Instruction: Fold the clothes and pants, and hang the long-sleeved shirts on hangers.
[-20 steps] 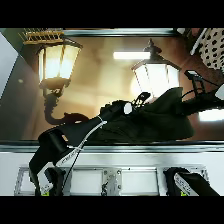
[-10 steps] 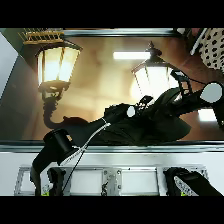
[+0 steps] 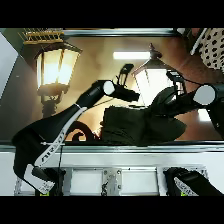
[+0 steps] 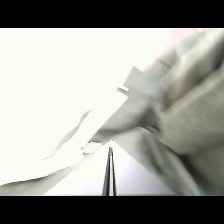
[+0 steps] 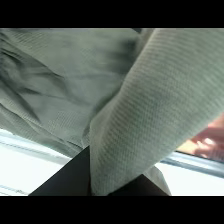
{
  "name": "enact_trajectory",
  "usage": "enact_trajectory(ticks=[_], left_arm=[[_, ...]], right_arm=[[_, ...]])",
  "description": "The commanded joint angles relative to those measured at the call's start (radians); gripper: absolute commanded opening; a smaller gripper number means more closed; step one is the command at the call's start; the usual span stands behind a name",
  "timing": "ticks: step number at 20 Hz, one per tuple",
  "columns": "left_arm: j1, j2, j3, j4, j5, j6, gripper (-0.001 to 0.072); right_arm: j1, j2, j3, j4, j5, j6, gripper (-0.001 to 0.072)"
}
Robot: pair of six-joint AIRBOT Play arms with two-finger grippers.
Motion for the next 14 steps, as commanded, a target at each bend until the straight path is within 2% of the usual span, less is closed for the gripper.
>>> enact_trajectory(ticks=[1,5,6,7,8,9,11,14], left_arm=[[0.123,0.084,0.001,0.06,-0.048,0.005,0.0007],[0.264,0.17,0.001,0.068,-0.111,0.025,0.0007],[0.3,0.195,0.001,0.068,-0.127,0.029,0.0007],[0.337,0.22,0.001,0.068,-0.142,0.03,0.0007],[0.37,0.243,0.001,0.068,-0.155,0.03,0.0007],[0.404,0.268,0.0,0.068,-0.165,0.03,0.0007],[0.467,0.312,-0.002,0.067,-0.187,0.029,0.0007],[0.524,0.39,-0.072,0.067,-0.177,0.029,0.0007]], right_arm=[[0.117,-0.031,0.001,0.006,-0.101,0.067,0.005],[0.341,-0.176,0.001,0.083,-0.299,0.067,0.0051],[0.403,-0.225,0.001,0.1,-0.388,0.067,0.008],[0.469,-0.285,0.001,0.137,-0.524,0.063,0.0333],[0.529,-0.341,0.005,0.195,-0.657,0.028,0.0627],[0.586,-0.391,0.02,0.271,-0.763,-0.042,0.0712],[0.655,-0.447,0.084,0.335,-0.792,-0.188,0.071],[0.637,-0.39,0.097,0.233,-0.71,-0.174,0.07]])
